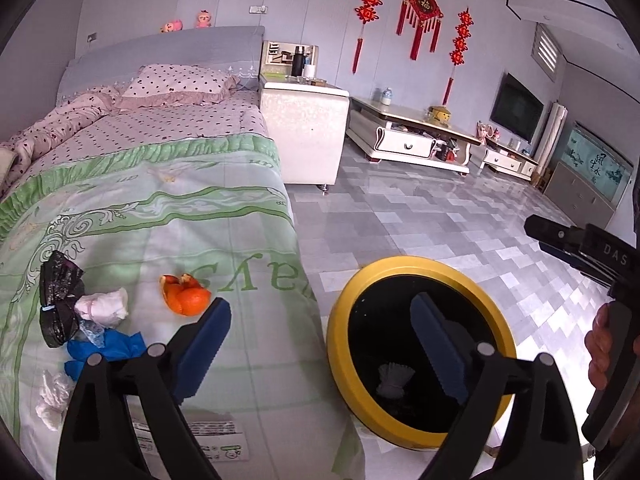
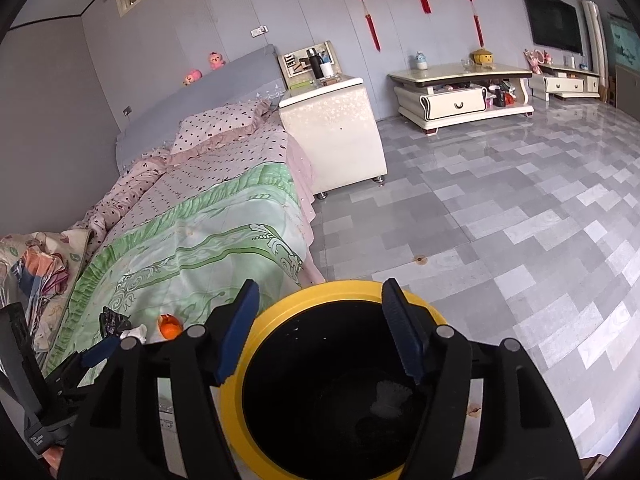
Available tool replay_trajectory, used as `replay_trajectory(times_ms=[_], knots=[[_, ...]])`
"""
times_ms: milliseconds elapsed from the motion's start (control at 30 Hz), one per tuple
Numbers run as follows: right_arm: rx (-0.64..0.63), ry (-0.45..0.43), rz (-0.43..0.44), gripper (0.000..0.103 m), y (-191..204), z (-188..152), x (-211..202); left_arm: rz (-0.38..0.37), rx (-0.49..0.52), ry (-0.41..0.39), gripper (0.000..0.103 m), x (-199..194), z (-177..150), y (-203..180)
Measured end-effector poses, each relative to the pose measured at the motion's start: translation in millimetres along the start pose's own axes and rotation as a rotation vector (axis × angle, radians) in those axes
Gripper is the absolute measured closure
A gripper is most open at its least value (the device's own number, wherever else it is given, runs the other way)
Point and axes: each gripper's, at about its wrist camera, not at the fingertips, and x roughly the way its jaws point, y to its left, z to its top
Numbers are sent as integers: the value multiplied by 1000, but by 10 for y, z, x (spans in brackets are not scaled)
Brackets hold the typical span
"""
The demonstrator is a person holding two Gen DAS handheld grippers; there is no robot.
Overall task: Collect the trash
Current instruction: 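Move both open grippers back over the items on the bed, then grasp the white cloth bundle with the left gripper while the right gripper grasps the orange peel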
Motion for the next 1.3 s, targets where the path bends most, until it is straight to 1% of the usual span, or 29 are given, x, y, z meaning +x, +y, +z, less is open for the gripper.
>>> replay_trajectory(times_ms=[100, 300, 533, 833, 1067, 1300], knots=[[-22, -1, 15, 38, 187, -2, -54, 18, -6, -19, 12, -143, 23, 135], [-71, 3, 55, 36, 642, -34, -111, 67, -41, -45, 11, -429, 28, 516], [-140, 17, 110, 35, 1269, -123, -115, 136, -80, -74, 10, -755, -40, 1036], [-214, 45, 182, 35, 1998, -263, -27, 238, -142, -84, 10, -1072, -195, 1727], [-266, 82, 221, 35, 2354, -471, 97, 311, -170, -60, 10, -1170, -413, 2169], [-303, 125, 235, 35, 2534, -693, 303, 348, -208, -29, 10, -1138, -619, 2438]])
